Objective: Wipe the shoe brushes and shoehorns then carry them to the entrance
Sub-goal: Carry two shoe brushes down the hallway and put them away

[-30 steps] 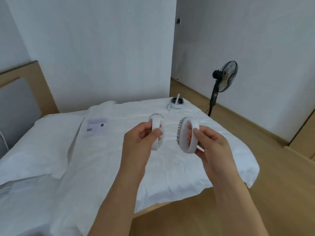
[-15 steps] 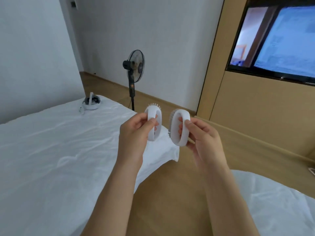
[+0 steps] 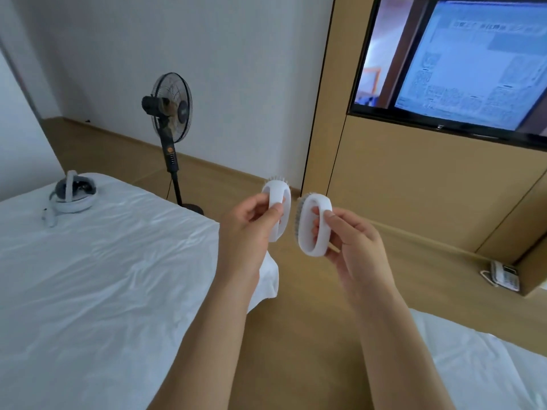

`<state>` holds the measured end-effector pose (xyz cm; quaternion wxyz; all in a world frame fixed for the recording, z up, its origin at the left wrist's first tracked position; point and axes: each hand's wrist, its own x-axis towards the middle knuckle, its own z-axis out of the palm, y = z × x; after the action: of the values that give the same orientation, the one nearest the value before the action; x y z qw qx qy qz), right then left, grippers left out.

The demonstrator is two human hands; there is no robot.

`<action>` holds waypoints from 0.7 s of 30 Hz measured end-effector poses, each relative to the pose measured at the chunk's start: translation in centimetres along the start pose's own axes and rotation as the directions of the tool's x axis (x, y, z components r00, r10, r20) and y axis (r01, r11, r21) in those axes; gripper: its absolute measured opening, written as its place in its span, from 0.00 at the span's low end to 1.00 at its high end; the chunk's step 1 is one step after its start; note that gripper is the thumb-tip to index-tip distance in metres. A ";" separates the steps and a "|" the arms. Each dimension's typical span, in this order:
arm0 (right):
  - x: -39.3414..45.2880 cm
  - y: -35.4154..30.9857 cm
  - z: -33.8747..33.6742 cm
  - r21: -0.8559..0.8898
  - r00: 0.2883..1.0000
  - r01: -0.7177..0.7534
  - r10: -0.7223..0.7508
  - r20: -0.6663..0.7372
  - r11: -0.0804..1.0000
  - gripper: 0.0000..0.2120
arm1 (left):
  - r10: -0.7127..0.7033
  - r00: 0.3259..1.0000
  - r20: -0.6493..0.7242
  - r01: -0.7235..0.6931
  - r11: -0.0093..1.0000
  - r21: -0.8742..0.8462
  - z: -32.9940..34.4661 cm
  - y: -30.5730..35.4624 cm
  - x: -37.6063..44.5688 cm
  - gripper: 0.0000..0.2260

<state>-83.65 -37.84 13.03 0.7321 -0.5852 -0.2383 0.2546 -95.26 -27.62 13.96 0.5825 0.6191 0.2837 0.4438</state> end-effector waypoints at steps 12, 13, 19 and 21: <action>17.8 3.0 3.9 0.059 0.999 -0.015 0.013 0.039 0.998 0.08 | -0.023 0.998 -0.065 0.025 0.999 0.023 2.2 -5.0 17.2 0.09; 19.4 3.3 3.7 0.064 0.999 -0.015 0.013 0.043 0.998 0.08 | -0.023 0.997 -0.069 0.025 0.999 0.027 2.9 -5.5 18.5 0.09; 30.6 4.5 1.5 0.080 0.994 -0.026 0.017 0.105 0.996 0.08 | -0.027 0.989 -0.143 0.031 0.999 0.032 8.6 -8.5 26.5 0.07; 34.8 4.5 0.6 0.087 0.989 -0.039 0.026 0.143 0.995 0.08 | -0.015 0.984 -0.180 0.022 0.999 0.036 10.9 -9.1 29.4 0.08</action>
<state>-58.08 -13.86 10.54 0.7346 -0.5359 -0.2687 0.3178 -71.04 -5.76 12.33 0.5466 0.5850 0.3491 0.4869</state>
